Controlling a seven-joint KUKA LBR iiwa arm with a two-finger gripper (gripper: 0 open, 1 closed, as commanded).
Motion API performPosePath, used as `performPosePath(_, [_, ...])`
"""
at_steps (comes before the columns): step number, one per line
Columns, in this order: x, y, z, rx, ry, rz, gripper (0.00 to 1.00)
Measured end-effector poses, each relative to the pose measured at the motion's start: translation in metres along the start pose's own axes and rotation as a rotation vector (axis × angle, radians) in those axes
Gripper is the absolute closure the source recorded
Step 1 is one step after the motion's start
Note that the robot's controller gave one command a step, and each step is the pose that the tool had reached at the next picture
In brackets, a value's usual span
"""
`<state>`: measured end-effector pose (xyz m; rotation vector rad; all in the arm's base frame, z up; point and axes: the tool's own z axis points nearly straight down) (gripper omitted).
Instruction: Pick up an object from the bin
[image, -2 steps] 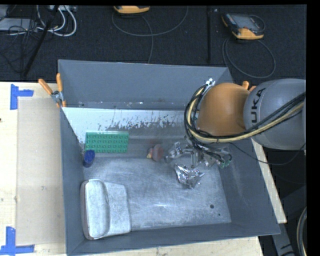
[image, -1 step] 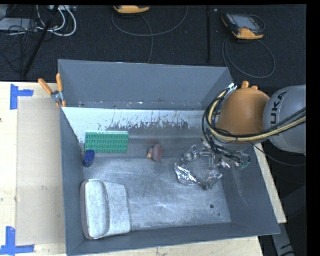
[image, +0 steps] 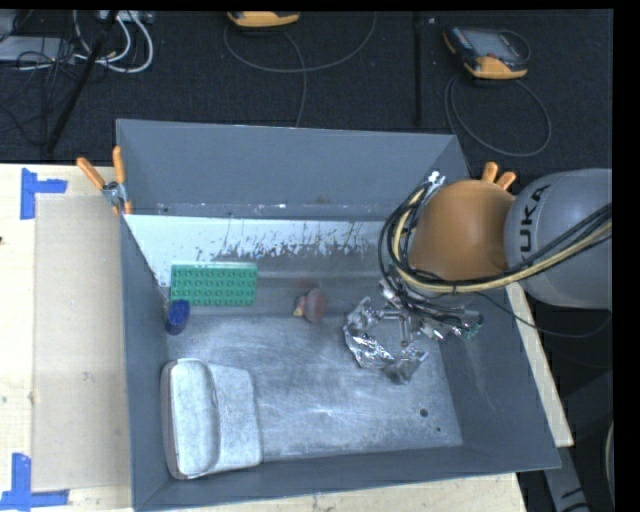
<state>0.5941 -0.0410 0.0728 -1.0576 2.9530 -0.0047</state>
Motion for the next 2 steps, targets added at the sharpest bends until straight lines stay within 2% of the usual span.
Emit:
performPosePath(1, [0.001,-0.001,-0.001,-0.001,0.001,0.005,1.00])
performPosePath(2, [-0.008,-0.006,-0.142,0.002,-0.004,-0.076,1.00])
